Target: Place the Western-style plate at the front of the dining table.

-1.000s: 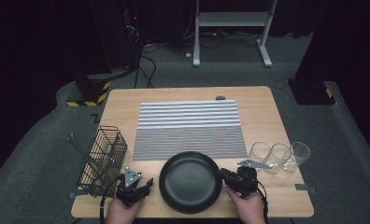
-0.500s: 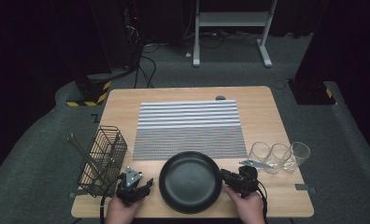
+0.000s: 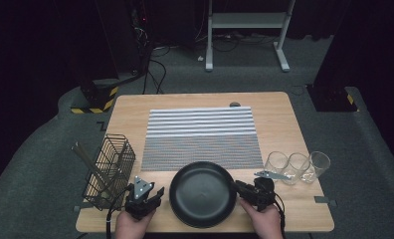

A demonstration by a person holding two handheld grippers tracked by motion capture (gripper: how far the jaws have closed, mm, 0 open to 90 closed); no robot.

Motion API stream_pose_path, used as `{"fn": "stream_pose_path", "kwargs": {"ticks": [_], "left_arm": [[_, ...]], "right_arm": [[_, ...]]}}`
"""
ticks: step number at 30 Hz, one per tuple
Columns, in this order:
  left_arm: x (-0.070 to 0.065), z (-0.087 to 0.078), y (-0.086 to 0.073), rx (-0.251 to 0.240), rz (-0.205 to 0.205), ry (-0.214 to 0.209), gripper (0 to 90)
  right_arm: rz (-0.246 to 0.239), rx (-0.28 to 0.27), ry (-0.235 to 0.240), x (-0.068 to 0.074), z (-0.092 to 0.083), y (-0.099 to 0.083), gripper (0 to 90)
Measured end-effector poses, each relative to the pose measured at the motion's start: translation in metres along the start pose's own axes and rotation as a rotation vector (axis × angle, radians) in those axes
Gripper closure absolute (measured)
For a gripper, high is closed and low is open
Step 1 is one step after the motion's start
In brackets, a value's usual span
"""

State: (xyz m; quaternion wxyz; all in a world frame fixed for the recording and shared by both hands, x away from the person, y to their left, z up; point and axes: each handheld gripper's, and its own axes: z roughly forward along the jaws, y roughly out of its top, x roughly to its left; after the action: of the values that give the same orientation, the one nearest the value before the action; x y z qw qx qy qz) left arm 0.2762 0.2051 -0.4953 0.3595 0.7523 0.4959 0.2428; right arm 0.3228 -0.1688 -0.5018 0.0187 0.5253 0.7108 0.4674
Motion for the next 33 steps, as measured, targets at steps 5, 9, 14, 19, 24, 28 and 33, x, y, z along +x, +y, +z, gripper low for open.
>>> {"fn": "stream_pose_path", "kwargs": {"ticks": [5, 9, 14, 19, 24, 28, 33], "left_arm": [[-0.004, -0.002, 0.005, 0.003, -0.012, -0.047, 56.9], [-0.004, -0.002, 0.007, -0.006, -0.035, -0.071, 55.2], [-0.005, -0.001, 0.011, -0.012, -0.065, -0.123, 54.4], [-0.01, 0.003, 0.012, -0.001, -0.061, -0.15, 54.5], [-0.012, 0.006, 0.011, 0.002, -0.08, -0.185, 56.3], [-0.01, 0.008, 0.01, 0.002, -0.126, -0.208, 56.3], [-0.009, 0.009, 0.01, 0.005, -0.143, -0.211, 57.9]], "right_arm": [[0.004, -0.006, 0.003, -0.001, -0.002, 0.0, 72.0], [0.012, -0.012, 0.009, -0.003, -0.003, 0.0, 72.0], [0.023, -0.012, 0.02, -0.003, -0.004, 0.0, 72.5], [0.02, -0.035, 0.012, -0.003, -0.004, 0.0, 77.5], [0.03, -0.03, 0.014, -0.003, -0.004, -0.001, 77.5], [0.034, -0.031, 0.017, -0.003, -0.005, 0.0, 77.3], [0.045, -0.029, 0.025, -0.004, -0.005, 0.0, 77.0]]}}
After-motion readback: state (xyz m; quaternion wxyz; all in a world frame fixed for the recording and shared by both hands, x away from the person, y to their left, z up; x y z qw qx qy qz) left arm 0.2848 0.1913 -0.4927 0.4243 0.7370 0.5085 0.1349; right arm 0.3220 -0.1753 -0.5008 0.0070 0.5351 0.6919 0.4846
